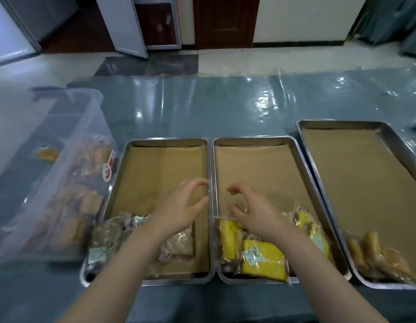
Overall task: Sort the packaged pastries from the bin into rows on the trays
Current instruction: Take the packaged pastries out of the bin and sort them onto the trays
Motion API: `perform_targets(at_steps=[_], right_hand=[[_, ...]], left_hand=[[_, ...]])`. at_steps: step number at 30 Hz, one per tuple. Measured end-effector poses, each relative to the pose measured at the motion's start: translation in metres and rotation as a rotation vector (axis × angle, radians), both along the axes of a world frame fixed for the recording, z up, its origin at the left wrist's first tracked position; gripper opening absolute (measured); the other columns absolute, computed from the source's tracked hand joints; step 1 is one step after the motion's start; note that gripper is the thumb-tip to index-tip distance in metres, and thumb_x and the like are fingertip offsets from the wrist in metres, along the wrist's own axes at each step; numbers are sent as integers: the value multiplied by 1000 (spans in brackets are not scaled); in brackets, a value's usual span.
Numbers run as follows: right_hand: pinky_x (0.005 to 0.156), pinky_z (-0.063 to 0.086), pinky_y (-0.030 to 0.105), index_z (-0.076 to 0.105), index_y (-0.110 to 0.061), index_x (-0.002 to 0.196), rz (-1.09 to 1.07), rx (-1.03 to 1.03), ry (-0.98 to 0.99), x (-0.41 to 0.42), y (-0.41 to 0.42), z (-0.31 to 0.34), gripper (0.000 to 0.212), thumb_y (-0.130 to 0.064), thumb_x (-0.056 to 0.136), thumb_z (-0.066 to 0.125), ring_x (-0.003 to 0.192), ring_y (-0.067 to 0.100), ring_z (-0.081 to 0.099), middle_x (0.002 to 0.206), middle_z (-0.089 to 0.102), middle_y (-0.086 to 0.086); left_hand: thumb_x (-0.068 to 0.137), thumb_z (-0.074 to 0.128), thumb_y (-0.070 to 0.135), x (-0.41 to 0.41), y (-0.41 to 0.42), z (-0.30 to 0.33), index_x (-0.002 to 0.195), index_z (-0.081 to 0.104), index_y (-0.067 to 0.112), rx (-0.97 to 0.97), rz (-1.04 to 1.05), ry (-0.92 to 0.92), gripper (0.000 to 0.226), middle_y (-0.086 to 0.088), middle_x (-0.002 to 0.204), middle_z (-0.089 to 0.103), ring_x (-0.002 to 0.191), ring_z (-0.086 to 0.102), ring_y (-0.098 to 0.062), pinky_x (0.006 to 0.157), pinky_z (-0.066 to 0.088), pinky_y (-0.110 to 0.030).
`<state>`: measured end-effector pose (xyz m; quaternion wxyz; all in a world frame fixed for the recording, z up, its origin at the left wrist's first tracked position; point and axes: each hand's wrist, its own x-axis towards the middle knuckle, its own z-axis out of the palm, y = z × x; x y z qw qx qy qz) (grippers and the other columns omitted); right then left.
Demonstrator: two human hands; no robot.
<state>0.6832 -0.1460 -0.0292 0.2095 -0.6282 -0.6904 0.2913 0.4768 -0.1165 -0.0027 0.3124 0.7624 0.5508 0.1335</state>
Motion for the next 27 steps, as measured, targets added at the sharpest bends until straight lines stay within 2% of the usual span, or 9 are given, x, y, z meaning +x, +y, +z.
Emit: perform_targets(at_steps=[5, 9, 14, 17, 18, 21, 24, 27], right_hand=[[98, 37, 25, 55, -22, 129, 85, 43, -18, -27, 10, 13, 31, -29, 99, 52, 119, 11, 49, 127, 57, -5], [96, 37, 24, 59, -24, 126, 121, 36, 32, -44, 19, 14, 29, -32, 101, 48, 117, 11, 50, 123, 58, -5], [101, 40, 31, 60, -25, 126, 194, 72, 24, -73, 29, 26, 30, -34, 99, 52, 120, 11, 50, 124, 60, -6], [97, 39, 25, 60, -25, 126, 240, 103, -1, -97, 37, 39, 30, -33, 99, 52, 116, 7, 50, 123, 59, -9], [94, 37, 22, 60, -25, 126, 251, 113, -1, -106, 41, 43, 30, -33, 98, 53, 114, 6, 49, 123, 59, -10], [94, 34, 19, 61, -27, 123, 267, 155, 14, -139, 54, 55, 28, -34, 98, 54, 119, 5, 48, 123, 61, -10], [93, 35, 17, 62, -29, 120, 263, 196, 37, -177, 68, 65, 25, -34, 97, 54, 117, 3, 49, 120, 61, -14], [87, 33, 12, 61, -30, 118, 239, 230, 73, -223, 78, 76, 23, -34, 97, 55, 112, -2, 48, 118, 60, -16]], left_hand=[[98, 43, 48, -24, -10, 2, 141, 45, 30, 20, 42, -9, 46, 15, 141, 45, 129, 35, 1, 100, 28, -21], [97, 38, 52, -40, -20, 9, 140, 45, 33, 54, 93, -45, 48, 17, 144, 41, 130, 28, 4, 111, 26, -27], [97, 42, 48, -66, -23, 33, 139, 47, 32, 159, 138, -98, 45, 21, 141, 39, 127, 25, 11, 104, 18, -13], [98, 50, 39, -91, -19, 49, 135, 52, 26, 242, 167, -130, 39, 20, 133, 44, 122, 30, 12, 97, 16, 2], [98, 51, 37, -101, -15, 55, 134, 53, 25, 268, 182, -138, 38, 20, 132, 46, 121, 32, 12, 98, 18, 0], [97, 50, 41, -139, -3, 66, 134, 53, 28, 315, 213, -139, 39, 18, 138, 47, 127, 35, 7, 108, 27, -19], [97, 47, 44, -185, 9, 75, 134, 51, 31, 327, 218, -101, 40, 17, 139, 47, 128, 36, 4, 108, 28, -23], [95, 45, 46, -235, 21, 83, 134, 51, 32, 319, 220, -74, 41, 15, 137, 49, 127, 41, 0, 108, 36, -31]])
